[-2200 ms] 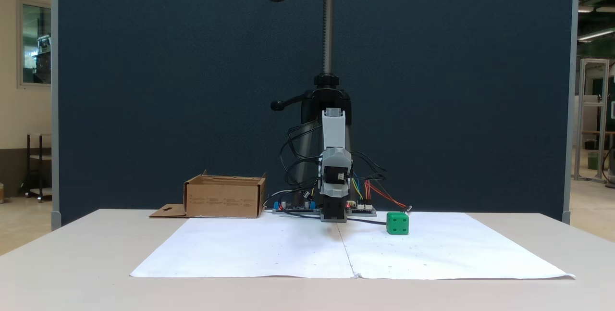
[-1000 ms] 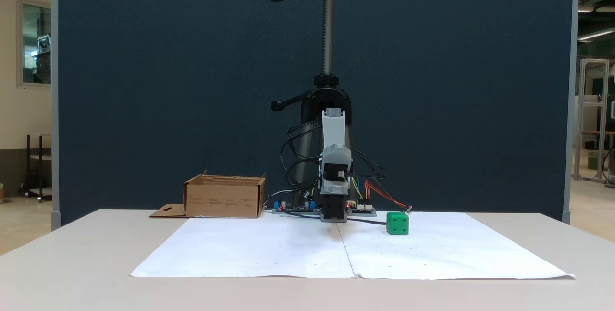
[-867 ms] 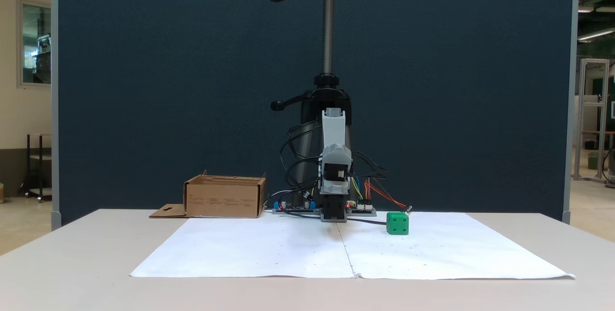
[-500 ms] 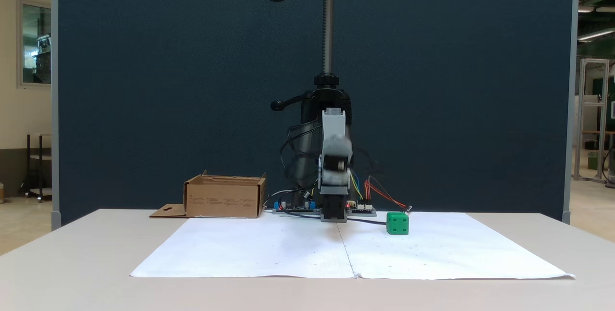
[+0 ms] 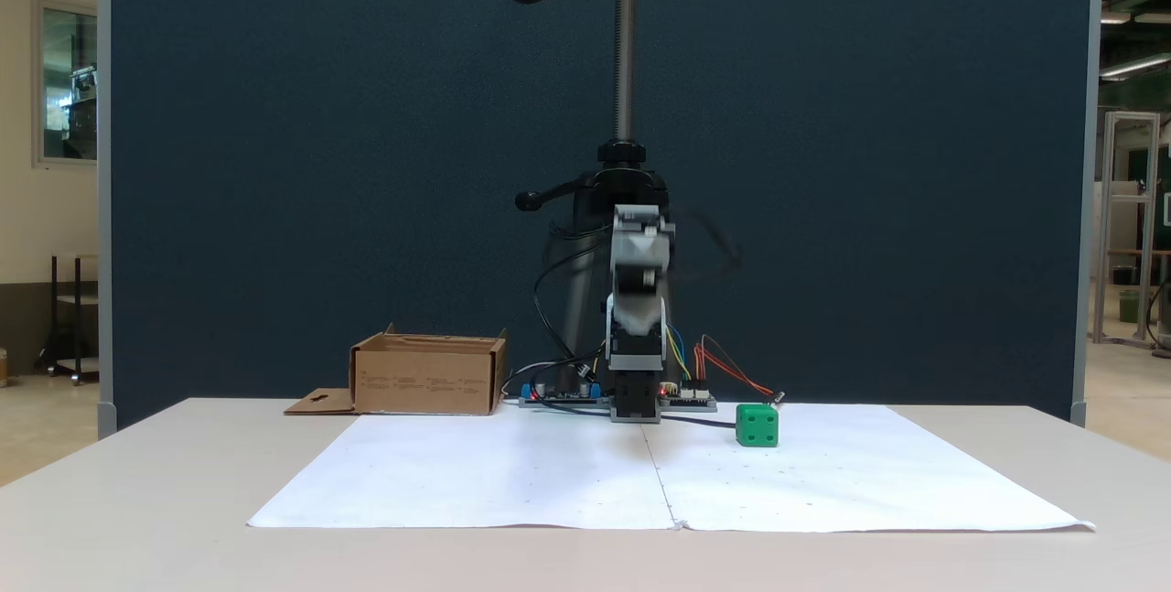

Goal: Grasp a green dice and put it in the bin.

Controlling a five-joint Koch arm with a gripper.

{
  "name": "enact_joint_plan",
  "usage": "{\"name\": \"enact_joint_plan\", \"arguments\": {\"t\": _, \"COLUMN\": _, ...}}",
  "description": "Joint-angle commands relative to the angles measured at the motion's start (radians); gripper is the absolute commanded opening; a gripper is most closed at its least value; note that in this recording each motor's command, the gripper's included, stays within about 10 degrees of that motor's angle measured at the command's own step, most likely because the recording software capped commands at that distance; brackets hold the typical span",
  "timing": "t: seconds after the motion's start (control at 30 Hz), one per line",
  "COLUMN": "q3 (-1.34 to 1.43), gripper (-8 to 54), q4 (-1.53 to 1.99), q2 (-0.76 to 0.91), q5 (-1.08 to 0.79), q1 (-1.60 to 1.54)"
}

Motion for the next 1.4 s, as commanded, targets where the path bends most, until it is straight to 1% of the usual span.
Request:
{"name": "enact_joint_plan", "arguments": {"t": 0.0, "q3": -0.141, "gripper": 43.0, "q4": 0.161, "q2": 0.112, "q5": 0.124, "q1": -0.021}}
{"name": "enact_joint_plan", "arguments": {"t": 0.23, "q3": -0.318, "gripper": 42.2, "q4": 0.558, "q2": 0.114, "q5": 0.327, "q1": -0.104}}
{"name": "enact_joint_plan", "arguments": {"t": 0.27, "q3": -0.353, "gripper": 42.3, "q4": 0.665, "q2": 0.114, "q5": 0.370, "q1": -0.133}}
{"name": "enact_joint_plan", "arguments": {"t": 0.3, "q3": -0.414, "gripper": 42.3, "q4": 0.688, "q2": 0.114, "q5": 0.411, "q1": -0.202}}
{"name": "enact_joint_plan", "arguments": {"t": 0.4, "q3": -0.495, "gripper": 42.3, "q4": 0.856, "q2": 0.112, "q5": 0.505, "q1": -0.282}}
{"name": "enact_joint_plan", "arguments": {"t": 0.5, "q3": -0.509, "gripper": 42.3, "q4": 1.007, "q2": 0.112, "q5": 0.568, "q1": -0.356}}
{"name": "enact_joint_plan", "arguments": {"t": 0.67, "q3": -0.509, "gripper": 42.3, "q4": 1.271, "q2": 0.110, "q5": 0.712, "q1": -0.364}}
{"name": "enact_joint_plan", "arguments": {"t": 0.8, "q3": -0.509, "gripper": 42.2, "q4": 1.448, "q2": 0.109, "q5": 0.736, "q1": -0.400}}
{"name": "enact_joint_plan", "arguments": {"t": 1.03, "q3": -0.509, "gripper": 42.2, "q4": 1.422, "q2": 0.103, "q5": 0.795, "q1": -0.486}}
{"name": "enact_joint_plan", "arguments": {"t": 1.27, "q3": -0.511, "gripper": 42.1, "q4": 1.252, "q2": 0.003, "q5": 0.831, "q1": -0.601}}
{"name": "enact_joint_plan", "arguments": {"t": 1.37, "q3": -0.511, "gripper": 41.5, "q4": 1.198, "q2": -0.077, "q5": 0.876, "q1": -0.647}}
